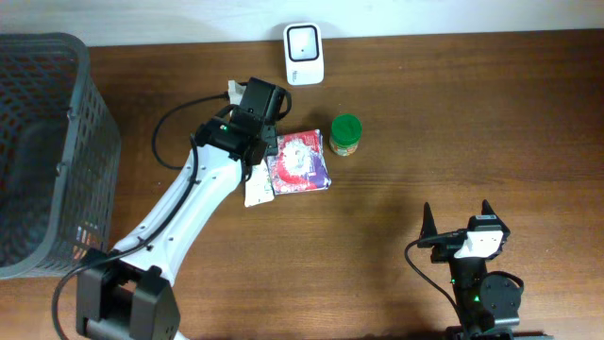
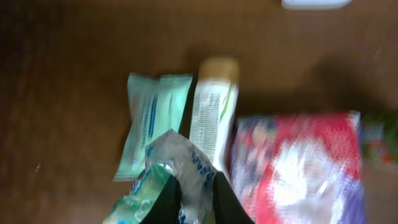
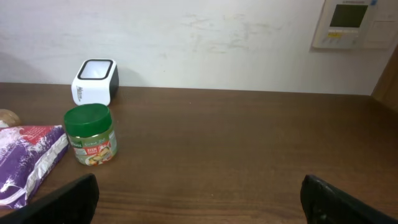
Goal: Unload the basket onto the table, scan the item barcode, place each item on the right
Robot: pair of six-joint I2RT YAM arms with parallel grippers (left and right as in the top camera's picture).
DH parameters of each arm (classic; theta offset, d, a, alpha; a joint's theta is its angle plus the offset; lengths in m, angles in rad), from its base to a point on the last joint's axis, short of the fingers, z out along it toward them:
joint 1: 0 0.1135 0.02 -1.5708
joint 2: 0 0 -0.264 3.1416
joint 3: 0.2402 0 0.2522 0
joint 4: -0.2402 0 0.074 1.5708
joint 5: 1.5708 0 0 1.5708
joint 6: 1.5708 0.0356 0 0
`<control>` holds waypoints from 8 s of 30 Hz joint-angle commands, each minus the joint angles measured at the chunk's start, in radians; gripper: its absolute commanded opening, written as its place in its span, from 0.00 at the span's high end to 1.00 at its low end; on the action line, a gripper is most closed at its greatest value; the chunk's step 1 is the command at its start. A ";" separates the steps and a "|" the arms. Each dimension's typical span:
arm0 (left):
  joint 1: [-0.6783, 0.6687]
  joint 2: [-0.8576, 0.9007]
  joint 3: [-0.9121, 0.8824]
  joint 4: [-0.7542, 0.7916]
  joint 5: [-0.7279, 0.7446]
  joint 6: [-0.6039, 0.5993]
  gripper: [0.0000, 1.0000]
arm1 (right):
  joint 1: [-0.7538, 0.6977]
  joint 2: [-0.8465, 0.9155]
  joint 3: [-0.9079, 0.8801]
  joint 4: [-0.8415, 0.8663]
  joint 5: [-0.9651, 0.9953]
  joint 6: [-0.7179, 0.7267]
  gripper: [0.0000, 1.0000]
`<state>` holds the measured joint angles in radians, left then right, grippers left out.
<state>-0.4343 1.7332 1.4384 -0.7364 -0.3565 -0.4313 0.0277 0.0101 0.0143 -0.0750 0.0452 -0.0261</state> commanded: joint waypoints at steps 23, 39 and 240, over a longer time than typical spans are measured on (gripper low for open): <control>0.712 -0.516 0.333 -0.013 0.197 0.304 0.00 | -0.005 -0.006 -0.009 -0.003 0.012 0.005 0.02; 1.113 -0.145 0.343 -0.350 0.334 0.403 0.01 | -0.005 -0.006 -0.009 -0.003 0.012 0.005 0.02; 0.750 -0.137 0.786 -0.746 0.505 0.313 0.01 | -0.003 0.245 0.320 0.585 -0.388 0.083 0.01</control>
<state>0.3111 1.6135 2.2127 -1.4815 0.1555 -0.1139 0.0277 0.1478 0.2146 0.5869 -0.3683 0.0502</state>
